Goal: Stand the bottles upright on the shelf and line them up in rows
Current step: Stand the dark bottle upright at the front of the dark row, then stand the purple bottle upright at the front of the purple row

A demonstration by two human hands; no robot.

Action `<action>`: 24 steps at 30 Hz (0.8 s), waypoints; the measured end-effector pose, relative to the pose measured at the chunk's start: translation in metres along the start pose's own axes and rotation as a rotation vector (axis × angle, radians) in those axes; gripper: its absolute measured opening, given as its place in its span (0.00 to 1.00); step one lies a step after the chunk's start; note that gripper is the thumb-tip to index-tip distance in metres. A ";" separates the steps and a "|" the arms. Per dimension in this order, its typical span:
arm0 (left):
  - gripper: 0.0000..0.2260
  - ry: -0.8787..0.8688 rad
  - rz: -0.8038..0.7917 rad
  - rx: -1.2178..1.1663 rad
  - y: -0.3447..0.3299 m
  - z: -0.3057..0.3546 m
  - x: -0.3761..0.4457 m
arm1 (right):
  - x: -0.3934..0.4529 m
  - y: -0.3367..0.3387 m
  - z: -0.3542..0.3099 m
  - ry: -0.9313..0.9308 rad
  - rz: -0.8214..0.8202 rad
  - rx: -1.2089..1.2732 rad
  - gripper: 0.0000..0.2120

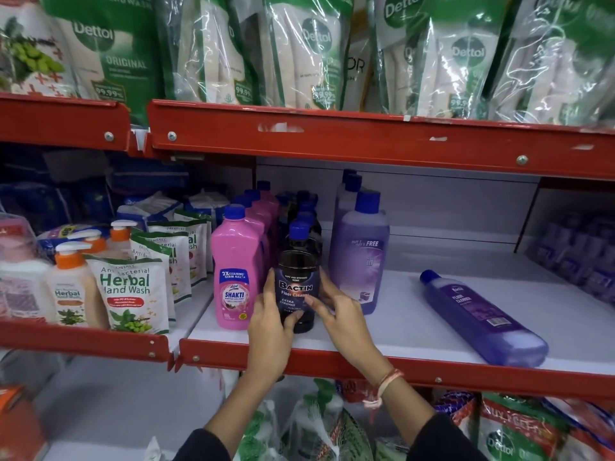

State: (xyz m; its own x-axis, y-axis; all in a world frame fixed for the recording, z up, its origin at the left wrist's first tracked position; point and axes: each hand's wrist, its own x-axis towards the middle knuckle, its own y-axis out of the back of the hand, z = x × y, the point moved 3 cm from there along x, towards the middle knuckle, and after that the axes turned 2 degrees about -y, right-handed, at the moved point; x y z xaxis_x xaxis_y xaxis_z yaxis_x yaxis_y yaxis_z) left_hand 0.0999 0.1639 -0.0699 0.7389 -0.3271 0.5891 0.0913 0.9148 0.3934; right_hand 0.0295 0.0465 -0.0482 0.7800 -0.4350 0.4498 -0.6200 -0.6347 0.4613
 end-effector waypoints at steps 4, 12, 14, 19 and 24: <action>0.31 -0.094 0.102 0.080 0.000 0.013 -0.009 | -0.014 0.046 0.000 0.026 0.120 -0.108 0.19; 0.14 -0.482 0.011 0.053 -0.059 0.078 -0.032 | -0.016 0.188 0.054 -0.164 0.432 -0.453 0.11; 0.13 -0.467 -0.198 0.024 -0.094 0.102 -0.025 | -0.019 0.219 0.077 -0.274 0.433 -0.513 0.13; 0.12 -0.066 -0.442 -0.180 -0.181 0.138 -0.016 | -0.015 0.267 0.131 -0.635 0.162 -0.553 0.17; 0.22 0.293 -0.575 -0.291 -0.235 0.145 -0.021 | -0.011 0.267 0.153 -0.690 0.089 -0.319 0.21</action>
State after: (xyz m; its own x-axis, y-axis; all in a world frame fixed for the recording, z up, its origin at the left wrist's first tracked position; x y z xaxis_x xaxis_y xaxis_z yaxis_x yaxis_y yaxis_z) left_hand -0.0341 -0.0785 -0.0726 0.6656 -0.7376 0.1140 0.6658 0.6558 0.3560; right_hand -0.1319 -0.2162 -0.0471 0.5371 -0.8427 -0.0358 -0.5957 -0.4091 0.6912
